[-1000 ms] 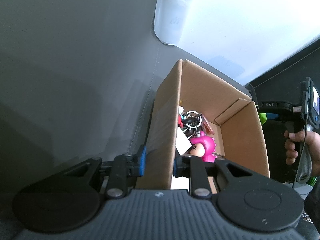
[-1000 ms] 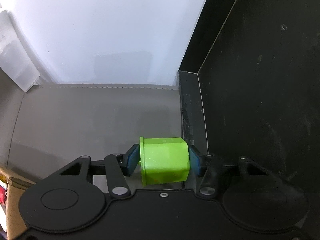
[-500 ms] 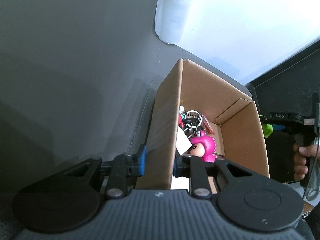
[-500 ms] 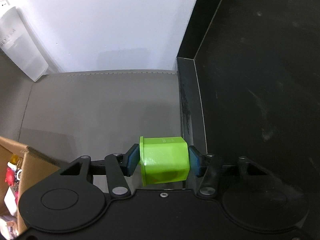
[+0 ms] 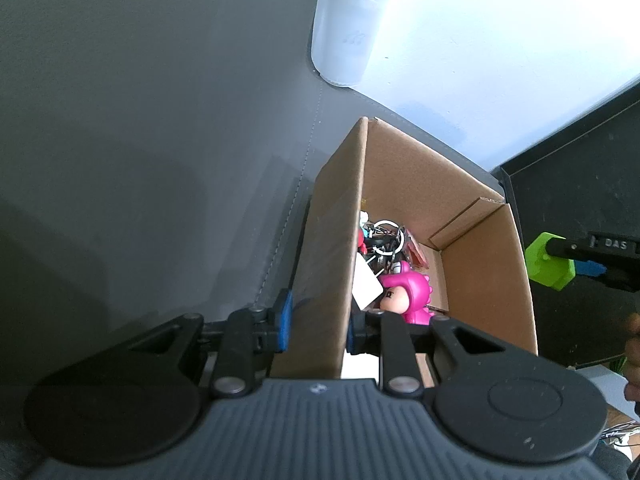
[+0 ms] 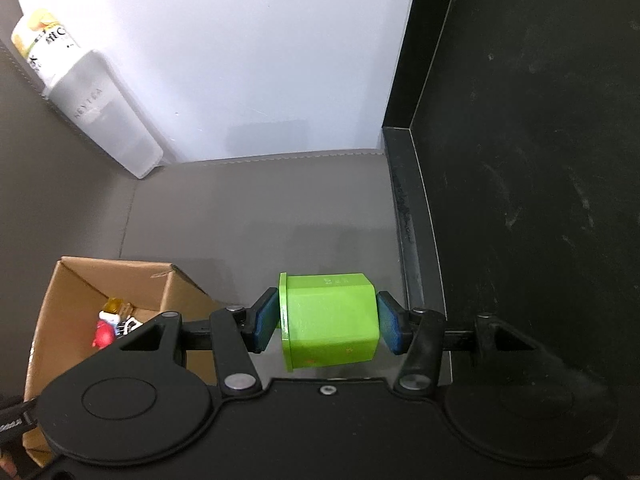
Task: Organize rigid objects
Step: 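Lift the lime-green cube with the right gripper and carry it over the box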
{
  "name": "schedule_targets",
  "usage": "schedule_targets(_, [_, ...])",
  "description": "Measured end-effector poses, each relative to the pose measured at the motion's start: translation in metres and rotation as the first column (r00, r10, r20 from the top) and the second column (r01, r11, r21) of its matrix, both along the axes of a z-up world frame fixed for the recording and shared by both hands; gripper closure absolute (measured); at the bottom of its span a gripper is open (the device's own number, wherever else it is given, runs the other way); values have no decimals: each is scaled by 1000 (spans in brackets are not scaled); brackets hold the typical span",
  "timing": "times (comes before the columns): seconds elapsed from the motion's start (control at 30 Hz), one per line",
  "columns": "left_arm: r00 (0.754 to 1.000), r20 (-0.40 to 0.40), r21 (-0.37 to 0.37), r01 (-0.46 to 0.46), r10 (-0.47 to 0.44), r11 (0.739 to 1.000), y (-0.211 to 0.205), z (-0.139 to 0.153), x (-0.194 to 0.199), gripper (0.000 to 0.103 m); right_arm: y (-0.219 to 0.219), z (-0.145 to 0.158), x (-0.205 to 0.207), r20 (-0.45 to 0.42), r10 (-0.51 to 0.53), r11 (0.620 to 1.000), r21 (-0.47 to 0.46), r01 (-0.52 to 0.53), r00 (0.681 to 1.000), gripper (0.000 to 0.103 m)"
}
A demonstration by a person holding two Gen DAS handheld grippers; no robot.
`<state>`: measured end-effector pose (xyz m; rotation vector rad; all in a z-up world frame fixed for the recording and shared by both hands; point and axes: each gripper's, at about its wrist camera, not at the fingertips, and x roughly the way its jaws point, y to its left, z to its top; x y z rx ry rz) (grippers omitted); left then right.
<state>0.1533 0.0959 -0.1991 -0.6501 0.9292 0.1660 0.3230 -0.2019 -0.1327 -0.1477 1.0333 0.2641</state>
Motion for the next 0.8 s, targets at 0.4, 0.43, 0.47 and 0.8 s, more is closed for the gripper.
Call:
schedule_targets(0.4, [1000, 2, 5, 7, -7, 1000, -2, 0, 0, 79, 17, 31, -31, 20, 71, 997, -20, -71, 997, 52])
schedule_targets(0.43, [1000, 2, 6, 7, -7, 1000, -2, 0, 0, 79, 20, 35, -34, 22, 86, 996, -17, -86, 996, 52])
schedule_targets(0.47, [1000, 2, 7, 7, -7, 1000, -2, 0, 0, 79, 24, 39, -37, 25, 99, 995, -14, -99, 995, 52])
schedule_targets(0.8, [1000, 2, 7, 8, -8, 1000, -1, 0, 0, 79, 59, 68, -60, 24, 206, 978, 35, -206, 978, 52])
